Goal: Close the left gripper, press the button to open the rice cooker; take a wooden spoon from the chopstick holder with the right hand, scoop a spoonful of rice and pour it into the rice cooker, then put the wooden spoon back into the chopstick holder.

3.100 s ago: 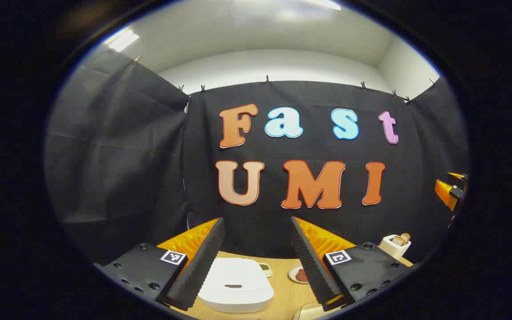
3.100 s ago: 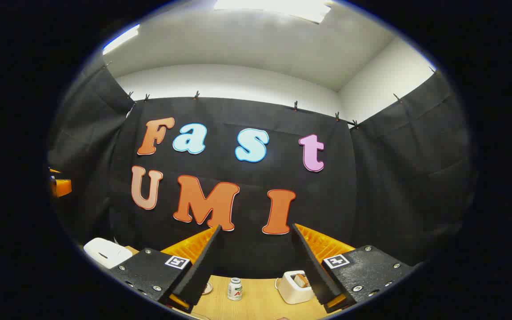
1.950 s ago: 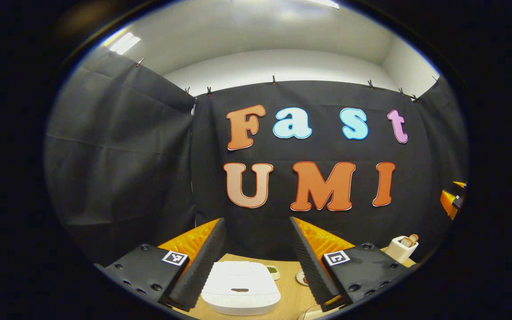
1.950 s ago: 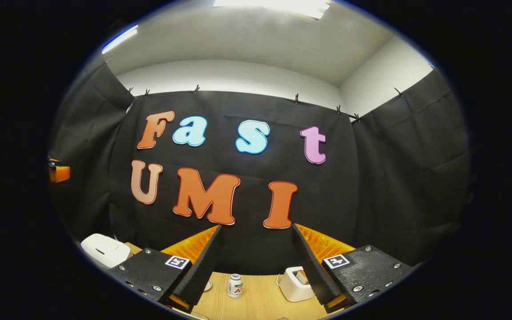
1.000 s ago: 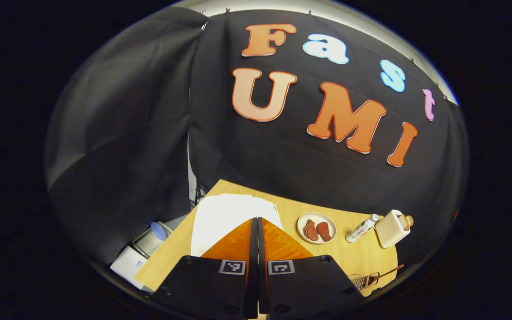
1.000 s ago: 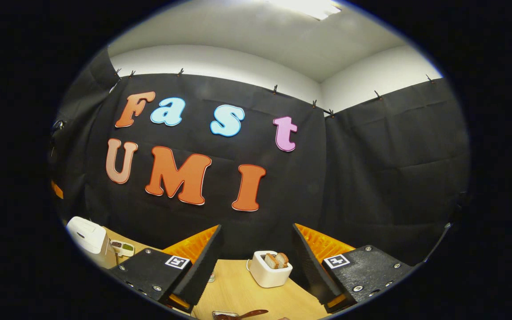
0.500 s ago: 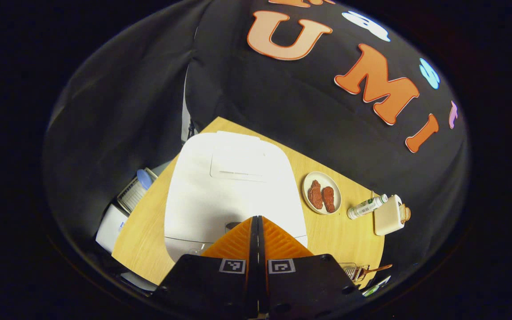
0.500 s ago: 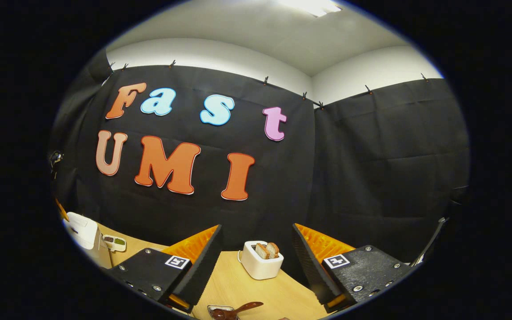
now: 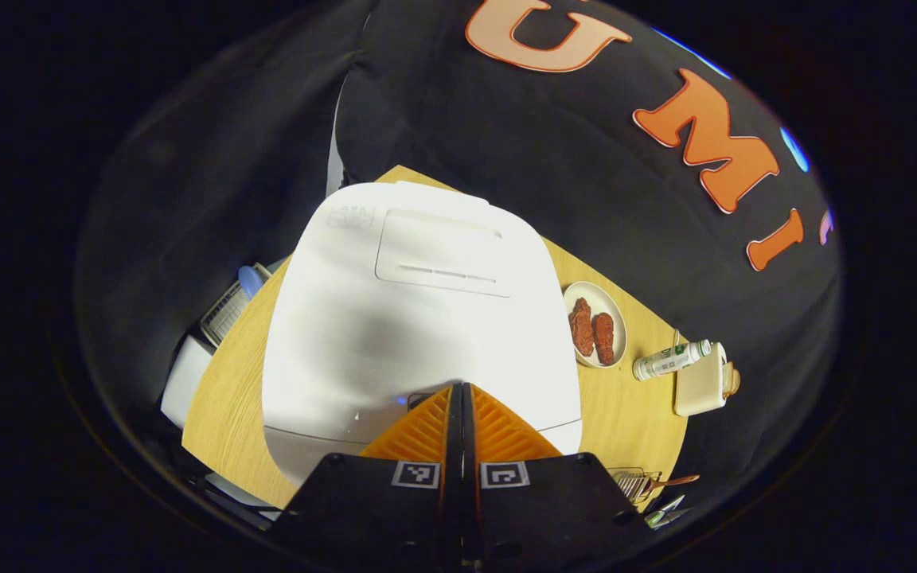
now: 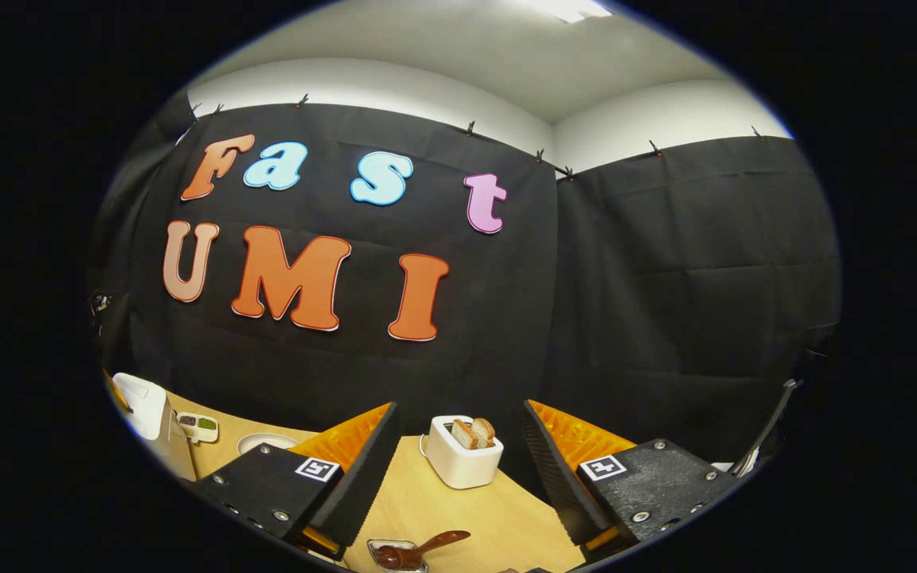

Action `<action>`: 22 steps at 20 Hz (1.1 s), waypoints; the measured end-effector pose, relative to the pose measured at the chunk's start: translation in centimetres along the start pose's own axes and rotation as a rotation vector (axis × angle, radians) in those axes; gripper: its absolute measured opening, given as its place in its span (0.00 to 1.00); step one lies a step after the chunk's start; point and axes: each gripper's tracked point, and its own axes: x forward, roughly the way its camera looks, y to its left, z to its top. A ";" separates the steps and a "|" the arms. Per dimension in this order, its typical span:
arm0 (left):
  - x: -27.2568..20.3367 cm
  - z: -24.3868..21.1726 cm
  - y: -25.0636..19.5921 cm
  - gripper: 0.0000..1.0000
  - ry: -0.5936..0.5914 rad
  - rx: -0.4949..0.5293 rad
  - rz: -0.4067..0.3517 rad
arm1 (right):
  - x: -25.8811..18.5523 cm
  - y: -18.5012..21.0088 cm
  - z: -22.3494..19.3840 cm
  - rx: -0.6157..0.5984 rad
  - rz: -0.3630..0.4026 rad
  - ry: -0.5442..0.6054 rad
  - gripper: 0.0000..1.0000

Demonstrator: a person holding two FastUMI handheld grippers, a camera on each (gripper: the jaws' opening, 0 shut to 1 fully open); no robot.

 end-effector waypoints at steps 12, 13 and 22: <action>-9.7 4.9 -4.8 0.05 -0.441 0.108 -0.022 | 1.5 0.5 -8.5 -0.007 0.086 0.179 0.94; -10.3 4.6 -5.3 0.05 -0.460 0.116 -0.029 | 1.6 0.4 -9.5 -0.005 0.094 0.203 0.94; -16.2 0.7 -12.3 0.00 -0.630 0.230 -0.122 | 2.0 0.5 -18.8 0.056 0.196 0.422 0.95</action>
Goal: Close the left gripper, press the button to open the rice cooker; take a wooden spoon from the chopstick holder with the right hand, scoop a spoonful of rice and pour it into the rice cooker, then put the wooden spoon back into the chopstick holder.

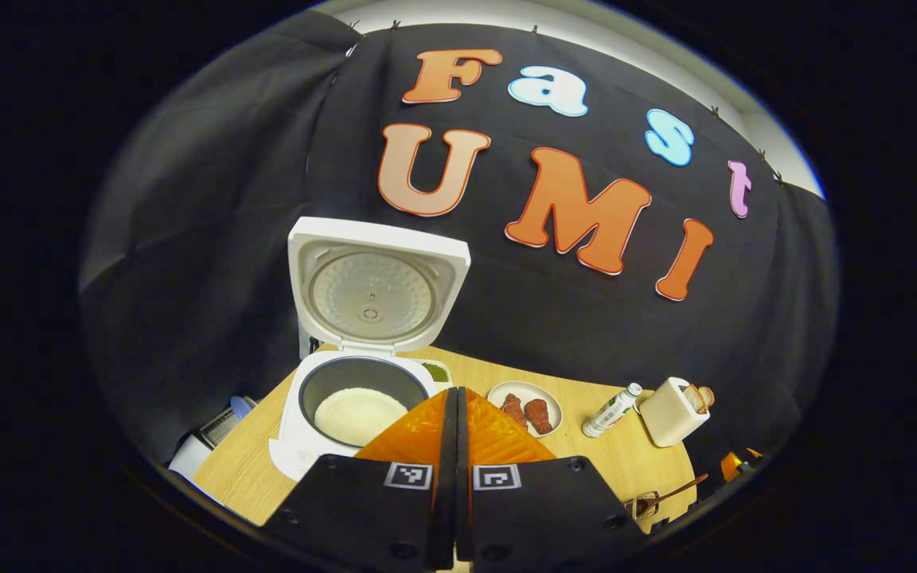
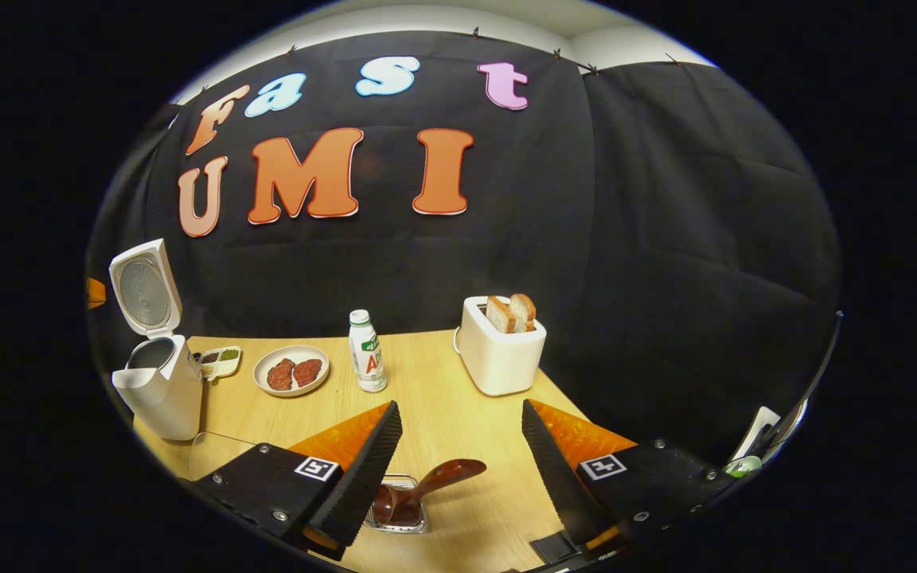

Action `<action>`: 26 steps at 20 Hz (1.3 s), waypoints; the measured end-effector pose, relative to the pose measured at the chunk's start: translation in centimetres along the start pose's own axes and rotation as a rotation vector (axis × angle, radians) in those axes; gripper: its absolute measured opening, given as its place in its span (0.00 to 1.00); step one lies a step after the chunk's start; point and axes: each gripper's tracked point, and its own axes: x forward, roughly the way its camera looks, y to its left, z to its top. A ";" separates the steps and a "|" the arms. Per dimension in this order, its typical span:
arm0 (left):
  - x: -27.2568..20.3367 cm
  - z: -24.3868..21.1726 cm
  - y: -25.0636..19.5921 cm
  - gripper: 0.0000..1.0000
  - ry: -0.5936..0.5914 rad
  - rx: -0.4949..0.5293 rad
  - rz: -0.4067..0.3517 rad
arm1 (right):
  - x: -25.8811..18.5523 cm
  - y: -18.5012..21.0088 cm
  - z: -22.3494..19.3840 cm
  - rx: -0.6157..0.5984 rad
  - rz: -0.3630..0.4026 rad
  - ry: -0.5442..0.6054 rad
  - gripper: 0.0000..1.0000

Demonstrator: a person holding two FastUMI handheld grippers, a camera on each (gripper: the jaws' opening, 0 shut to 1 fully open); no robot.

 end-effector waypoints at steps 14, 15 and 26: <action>-6.7 -0.9 -4.6 0.86 -0.085 0.098 0.087 | 5.4 2.1 -9.3 0.250 0.230 0.254 0.85; -7.0 -1.1 -4.9 0.86 -0.086 0.103 0.097 | 5.6 2.2 -9.8 0.262 0.249 0.264 0.82; -7.5 -2.4 -6.9 0.86 -0.100 0.114 0.132 | 4.7 4.7 -10.9 0.440 0.331 0.274 0.24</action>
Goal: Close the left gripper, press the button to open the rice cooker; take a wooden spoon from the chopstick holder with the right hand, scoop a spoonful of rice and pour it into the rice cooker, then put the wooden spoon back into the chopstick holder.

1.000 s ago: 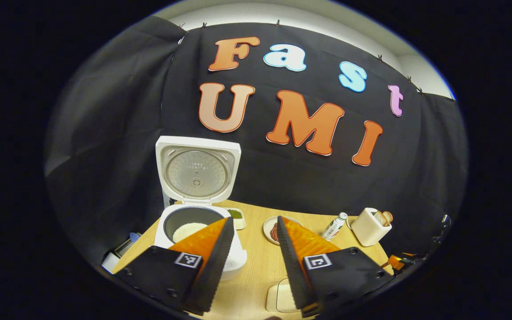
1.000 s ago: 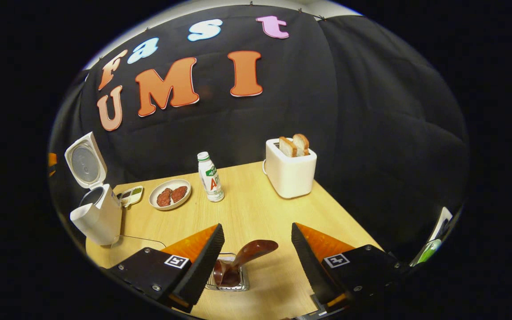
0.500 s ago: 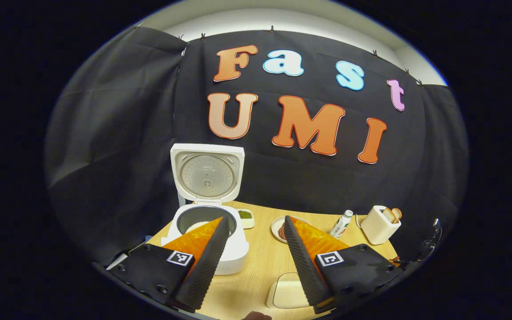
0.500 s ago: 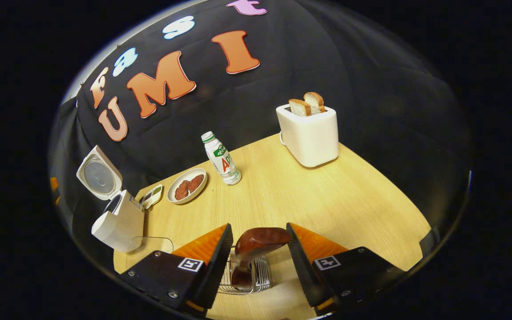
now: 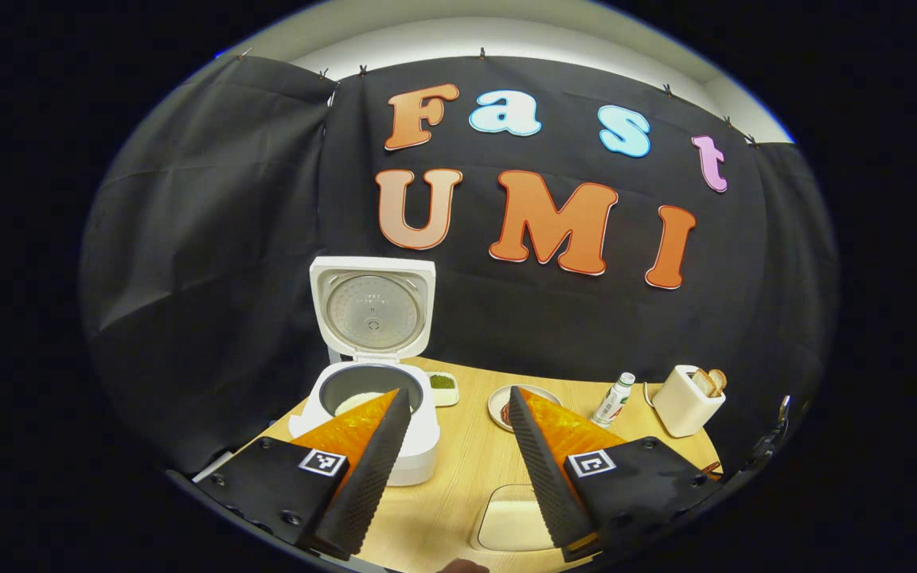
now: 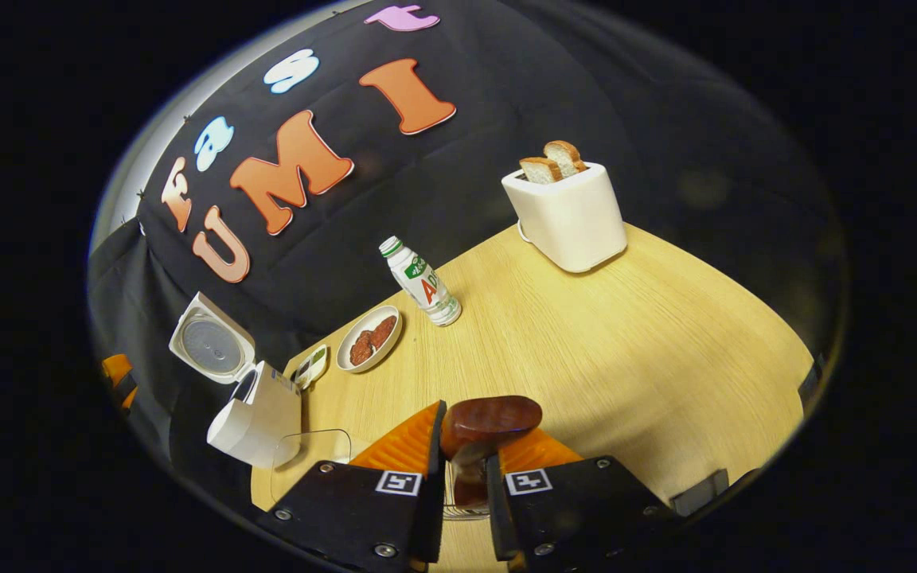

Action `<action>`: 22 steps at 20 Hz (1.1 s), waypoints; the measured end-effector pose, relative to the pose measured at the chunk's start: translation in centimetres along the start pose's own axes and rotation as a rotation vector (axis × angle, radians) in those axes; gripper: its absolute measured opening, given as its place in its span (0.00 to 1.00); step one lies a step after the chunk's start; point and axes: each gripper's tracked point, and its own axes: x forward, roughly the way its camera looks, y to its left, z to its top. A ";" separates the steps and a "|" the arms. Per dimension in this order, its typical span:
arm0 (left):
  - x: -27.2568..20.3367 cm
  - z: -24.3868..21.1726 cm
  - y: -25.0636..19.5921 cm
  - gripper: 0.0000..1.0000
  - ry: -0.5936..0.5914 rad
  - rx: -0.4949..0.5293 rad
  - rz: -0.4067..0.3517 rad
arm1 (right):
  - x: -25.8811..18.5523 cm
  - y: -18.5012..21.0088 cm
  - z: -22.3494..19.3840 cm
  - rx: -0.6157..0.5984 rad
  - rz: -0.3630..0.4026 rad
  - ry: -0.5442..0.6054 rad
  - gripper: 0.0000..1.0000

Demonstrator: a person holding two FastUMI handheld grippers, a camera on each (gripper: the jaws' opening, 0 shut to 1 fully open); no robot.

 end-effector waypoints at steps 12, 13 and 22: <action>2.8 0.8 4.1 0.88 -0.049 0.052 -0.087 | -5.0 5.6 4.8 -0.062 -0.104 -0.202 0.15; 2.7 1.0 4.6 0.94 -0.059 0.061 -0.080 | -5.4 6.5 5.4 -0.083 -0.103 -0.222 0.15; 1.5 0.1 8.6 1.00 -0.103 0.128 -0.028 | -4.4 18.5 2.7 -0.288 0.060 -0.172 0.15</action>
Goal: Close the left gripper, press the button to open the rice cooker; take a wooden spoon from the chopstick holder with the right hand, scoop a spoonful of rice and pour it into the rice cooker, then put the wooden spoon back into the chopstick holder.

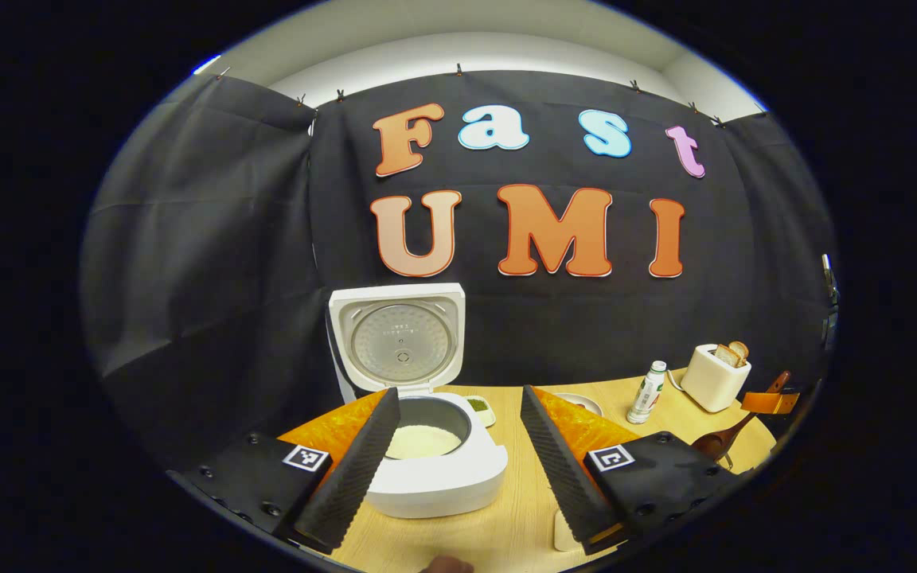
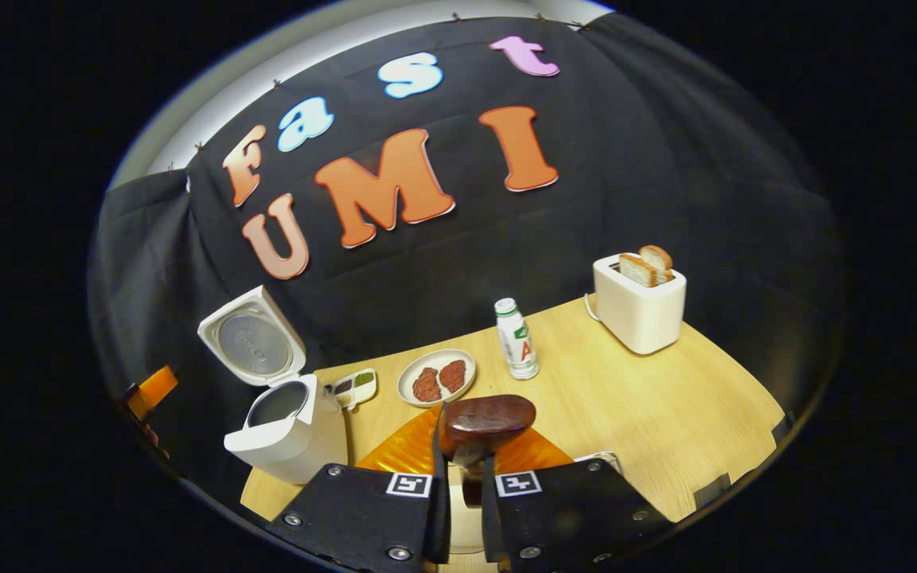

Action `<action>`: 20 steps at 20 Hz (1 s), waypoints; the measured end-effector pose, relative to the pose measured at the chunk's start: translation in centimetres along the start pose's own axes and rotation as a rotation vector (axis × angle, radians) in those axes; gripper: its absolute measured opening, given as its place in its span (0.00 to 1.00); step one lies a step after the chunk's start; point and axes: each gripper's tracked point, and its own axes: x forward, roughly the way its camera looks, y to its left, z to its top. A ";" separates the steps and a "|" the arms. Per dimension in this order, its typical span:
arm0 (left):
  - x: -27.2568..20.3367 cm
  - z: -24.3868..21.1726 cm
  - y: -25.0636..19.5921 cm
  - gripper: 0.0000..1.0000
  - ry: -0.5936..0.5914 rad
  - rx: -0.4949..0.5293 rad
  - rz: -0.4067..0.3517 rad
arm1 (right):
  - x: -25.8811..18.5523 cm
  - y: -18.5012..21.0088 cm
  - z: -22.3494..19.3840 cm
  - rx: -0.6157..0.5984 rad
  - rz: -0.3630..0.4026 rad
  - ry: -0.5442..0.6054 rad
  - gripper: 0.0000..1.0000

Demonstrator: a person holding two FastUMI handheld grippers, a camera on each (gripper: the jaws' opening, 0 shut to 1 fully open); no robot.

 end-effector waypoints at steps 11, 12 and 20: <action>-2.1 -2.9 4.7 1.00 0.065 -0.031 0.121 | 4.8 3.1 -8.0 -0.379 -0.006 0.106 0.15; -2.2 -3.0 5.0 1.00 0.070 -0.032 0.130 | 5.2 3.1 -8.5 -0.423 -0.014 0.097 0.16; -2.0 -4.0 6.4 1.00 0.099 -0.031 0.171 | 6.6 3.4 -12.6 -0.621 -0.031 0.093 0.16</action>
